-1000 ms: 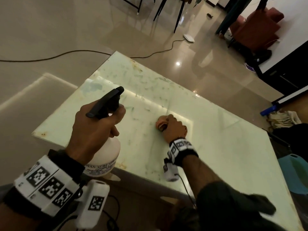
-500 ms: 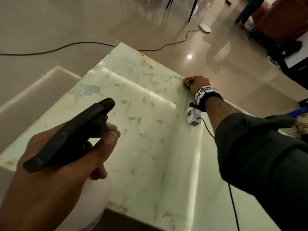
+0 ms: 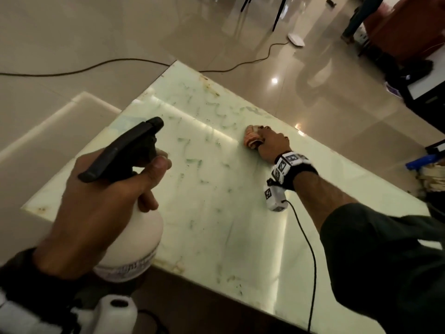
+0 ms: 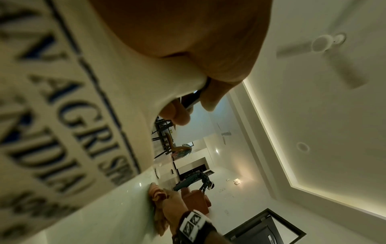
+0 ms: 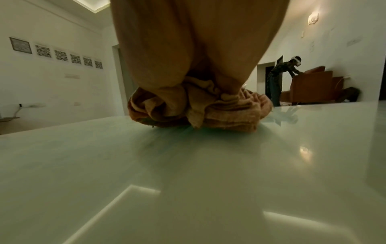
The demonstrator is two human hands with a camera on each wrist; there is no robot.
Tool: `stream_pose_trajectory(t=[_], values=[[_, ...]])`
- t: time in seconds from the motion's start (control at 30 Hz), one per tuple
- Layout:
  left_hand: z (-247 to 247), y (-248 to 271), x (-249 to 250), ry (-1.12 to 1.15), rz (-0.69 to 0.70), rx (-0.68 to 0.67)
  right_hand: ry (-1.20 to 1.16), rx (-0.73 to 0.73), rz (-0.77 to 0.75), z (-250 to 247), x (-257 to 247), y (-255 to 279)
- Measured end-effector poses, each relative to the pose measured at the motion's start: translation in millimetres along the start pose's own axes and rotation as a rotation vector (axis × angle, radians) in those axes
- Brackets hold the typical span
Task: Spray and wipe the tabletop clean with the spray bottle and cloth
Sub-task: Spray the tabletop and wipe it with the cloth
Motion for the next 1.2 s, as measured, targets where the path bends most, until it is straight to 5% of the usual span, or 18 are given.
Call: stream_pose_trajectory(t=[0.3, 0.67, 0.97, 1.2], values=[[-11, 8, 10, 0.159, -0.04, 0.089, -0.335, 0.0, -0.192, 47, -31, 159], [-4, 26, 16, 0.186, -0.082, 0.063, -0.296, -0.16, -0.185, 69, -66, 336], [-10, 32, 14, 0.21, -0.084, 0.068, -0.58, -0.127, -0.114, 85, -45, 400], [-12, 26, 12, 0.173, -0.067, 0.101, -0.552, 0.204, 0.158, 38, -12, 384]])
Point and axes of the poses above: each hand's wrist, its own y-axis away from the middle knuckle, its own z-axis out of the palm, x = y × z, the point moved 6 cm from there along -y, towards the middle knuckle, and after that the axes turned 2 degrees about x, right-handed, at the moved point
